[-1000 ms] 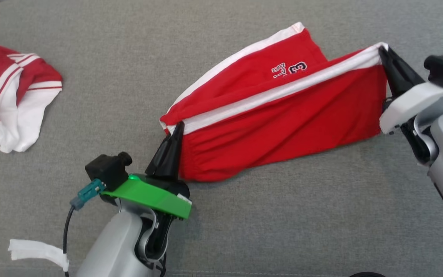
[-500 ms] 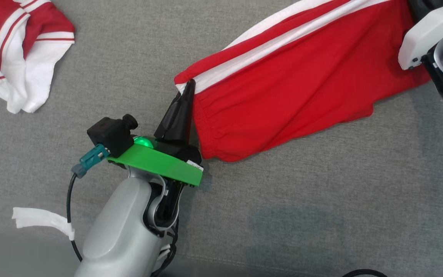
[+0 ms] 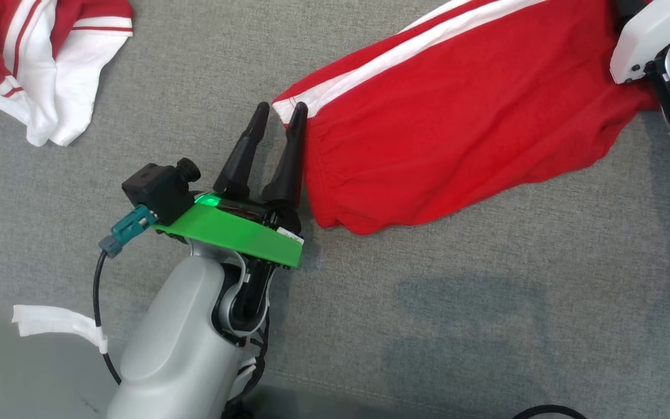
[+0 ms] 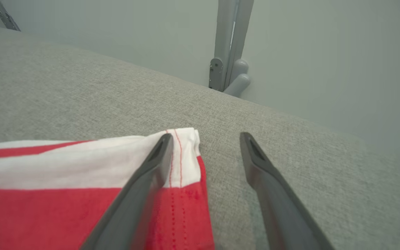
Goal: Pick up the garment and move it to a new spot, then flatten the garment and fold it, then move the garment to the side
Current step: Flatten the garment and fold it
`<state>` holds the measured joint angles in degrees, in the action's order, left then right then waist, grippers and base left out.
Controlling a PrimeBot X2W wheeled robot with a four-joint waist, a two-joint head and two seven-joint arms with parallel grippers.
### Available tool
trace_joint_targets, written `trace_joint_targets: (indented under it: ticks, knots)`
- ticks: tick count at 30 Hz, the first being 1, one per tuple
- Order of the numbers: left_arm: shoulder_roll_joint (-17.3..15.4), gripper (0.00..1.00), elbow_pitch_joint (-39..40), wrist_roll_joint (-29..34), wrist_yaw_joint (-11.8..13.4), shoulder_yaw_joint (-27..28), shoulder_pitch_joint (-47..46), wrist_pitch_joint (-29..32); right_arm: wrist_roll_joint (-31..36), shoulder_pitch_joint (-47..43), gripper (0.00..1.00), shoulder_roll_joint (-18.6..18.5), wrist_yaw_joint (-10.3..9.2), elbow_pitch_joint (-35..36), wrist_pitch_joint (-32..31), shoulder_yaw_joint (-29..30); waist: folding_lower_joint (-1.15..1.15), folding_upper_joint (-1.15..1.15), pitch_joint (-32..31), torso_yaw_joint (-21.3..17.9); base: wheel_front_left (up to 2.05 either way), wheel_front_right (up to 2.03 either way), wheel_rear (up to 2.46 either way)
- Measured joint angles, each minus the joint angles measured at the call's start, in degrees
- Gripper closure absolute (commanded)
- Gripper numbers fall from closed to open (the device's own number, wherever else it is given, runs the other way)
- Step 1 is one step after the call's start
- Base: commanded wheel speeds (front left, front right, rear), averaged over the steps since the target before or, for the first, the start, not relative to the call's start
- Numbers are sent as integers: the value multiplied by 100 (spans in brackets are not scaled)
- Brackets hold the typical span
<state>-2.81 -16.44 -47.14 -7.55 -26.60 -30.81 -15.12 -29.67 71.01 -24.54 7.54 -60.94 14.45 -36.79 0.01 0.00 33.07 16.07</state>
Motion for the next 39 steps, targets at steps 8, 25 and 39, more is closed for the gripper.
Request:
trace_joint_targets:
  ticks: [8,25,39]
  knots:
    - [-5,0,-93,548,0,442,300,-1,-641,-672,0,8,0,690,59,488,0,0,-260,-148,0,0,0]
    - [-2,0,-79,843,0,744,864,0,-1103,-1858,0,194,-1,862,60,616,-1,0,-772,-368,0,0,0]
    - [-2,0,-149,956,0,765,999,0,-1214,-1857,100,567,0,-13,-15,350,-1,0,-1002,-309,0,0,0]
